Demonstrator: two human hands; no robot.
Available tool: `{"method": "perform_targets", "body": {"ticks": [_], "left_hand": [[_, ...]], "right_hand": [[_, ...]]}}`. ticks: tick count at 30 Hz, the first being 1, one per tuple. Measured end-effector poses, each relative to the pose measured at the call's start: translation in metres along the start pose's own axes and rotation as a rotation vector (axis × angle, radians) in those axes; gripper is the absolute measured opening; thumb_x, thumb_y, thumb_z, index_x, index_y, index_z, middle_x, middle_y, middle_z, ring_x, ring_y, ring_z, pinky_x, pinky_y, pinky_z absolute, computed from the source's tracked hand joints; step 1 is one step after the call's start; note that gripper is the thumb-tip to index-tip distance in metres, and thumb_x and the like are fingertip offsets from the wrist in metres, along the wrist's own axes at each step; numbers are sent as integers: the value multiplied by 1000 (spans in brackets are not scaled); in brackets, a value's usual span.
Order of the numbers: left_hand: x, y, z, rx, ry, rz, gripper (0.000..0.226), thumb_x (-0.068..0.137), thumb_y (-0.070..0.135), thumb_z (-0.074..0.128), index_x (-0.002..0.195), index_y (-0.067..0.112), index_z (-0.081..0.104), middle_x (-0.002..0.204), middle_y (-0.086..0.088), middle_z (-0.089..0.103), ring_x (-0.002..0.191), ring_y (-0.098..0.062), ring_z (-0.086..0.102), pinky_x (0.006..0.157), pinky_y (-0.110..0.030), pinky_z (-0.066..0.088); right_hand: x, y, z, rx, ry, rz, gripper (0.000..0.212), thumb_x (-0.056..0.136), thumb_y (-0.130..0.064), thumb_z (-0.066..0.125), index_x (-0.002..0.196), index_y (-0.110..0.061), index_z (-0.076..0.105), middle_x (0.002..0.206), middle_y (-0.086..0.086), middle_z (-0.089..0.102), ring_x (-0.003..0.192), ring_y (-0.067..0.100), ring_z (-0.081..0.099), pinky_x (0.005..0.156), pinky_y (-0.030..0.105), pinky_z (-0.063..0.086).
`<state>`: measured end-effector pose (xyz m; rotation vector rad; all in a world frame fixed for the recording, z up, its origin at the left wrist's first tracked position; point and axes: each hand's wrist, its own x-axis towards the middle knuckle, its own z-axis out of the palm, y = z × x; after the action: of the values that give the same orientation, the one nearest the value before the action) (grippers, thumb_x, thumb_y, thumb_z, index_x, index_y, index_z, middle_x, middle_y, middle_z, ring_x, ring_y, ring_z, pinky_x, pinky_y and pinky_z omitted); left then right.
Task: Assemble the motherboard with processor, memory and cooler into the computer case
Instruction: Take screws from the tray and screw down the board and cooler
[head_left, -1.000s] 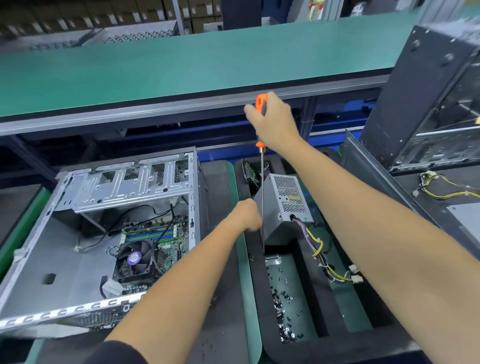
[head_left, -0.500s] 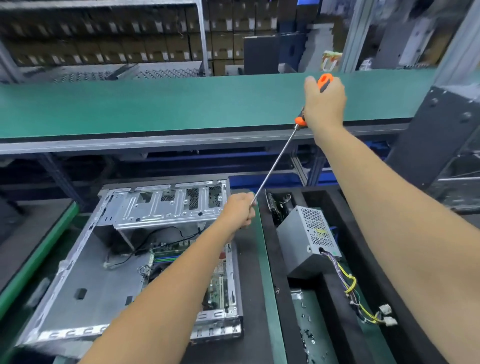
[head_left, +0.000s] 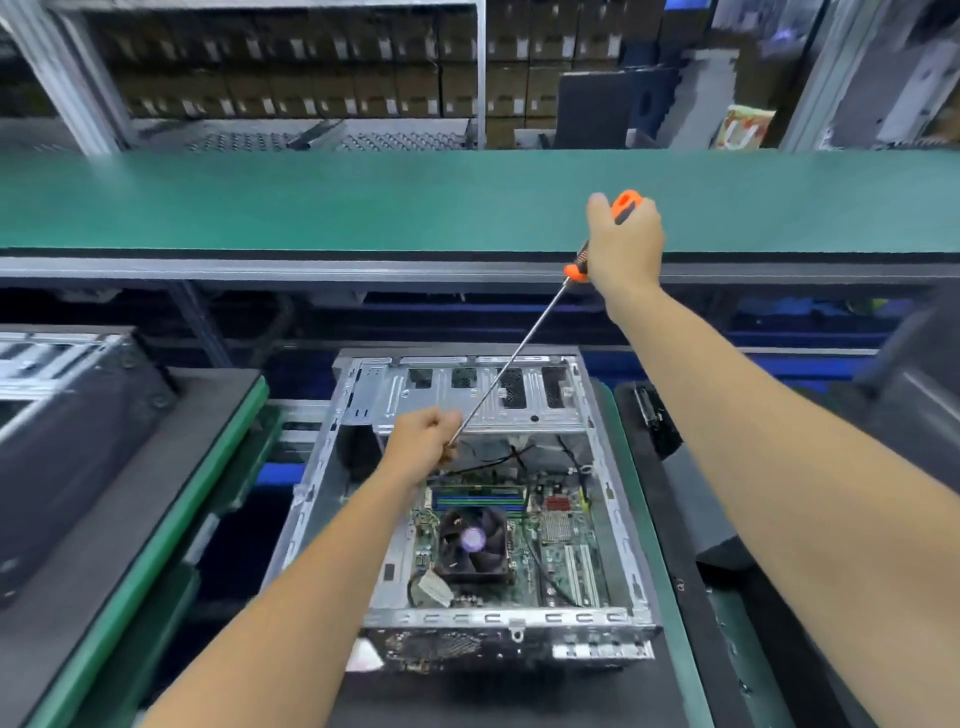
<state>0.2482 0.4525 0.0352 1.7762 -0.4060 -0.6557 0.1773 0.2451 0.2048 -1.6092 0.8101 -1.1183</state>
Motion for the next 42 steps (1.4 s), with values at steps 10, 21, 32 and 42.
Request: {"method": "perform_targets", "body": {"ticks": [10, 21, 32, 42], "left_hand": [[-6, -31, -66, 71, -230, -136, 20, 91, -9, 50, 83, 1, 66, 79, -16, 68, 70, -19, 69, 62, -21, 57], [-9, -43, -56, 248, -277, -72, 11, 91, -7, 52, 91, -2, 62, 78, -8, 66, 62, -12, 67, 59, -17, 54], [-11, -43, -51, 281, -182, 12, 9, 91, -3, 56, 94, -4, 65, 78, -16, 66, 63, -17, 64, 69, -27, 58], [-8, -46, -49, 241, -196, 76, 12, 86, -7, 61, 92, 0, 68, 74, -11, 67, 61, -12, 65, 68, -21, 57]], "right_hand": [[-38, -18, 60, -77, -31, -134, 28, 95, -28, 51, 76, -19, 33, 69, -4, 36, 54, 9, 39, 42, 18, 48], [-50, -15, 76, -104, -123, -227, 28, 95, -26, 51, 77, -18, 30, 71, -3, 34, 55, 10, 36, 41, 13, 43], [-47, -15, 80, -108, -156, -247, 27, 95, -28, 51, 79, -17, 31, 73, -2, 35, 60, 13, 40, 42, 15, 46], [-46, -17, 78, -129, -151, -253, 29, 95, -28, 51, 76, -20, 31, 70, -5, 34, 53, 7, 35, 41, 12, 43]]}}
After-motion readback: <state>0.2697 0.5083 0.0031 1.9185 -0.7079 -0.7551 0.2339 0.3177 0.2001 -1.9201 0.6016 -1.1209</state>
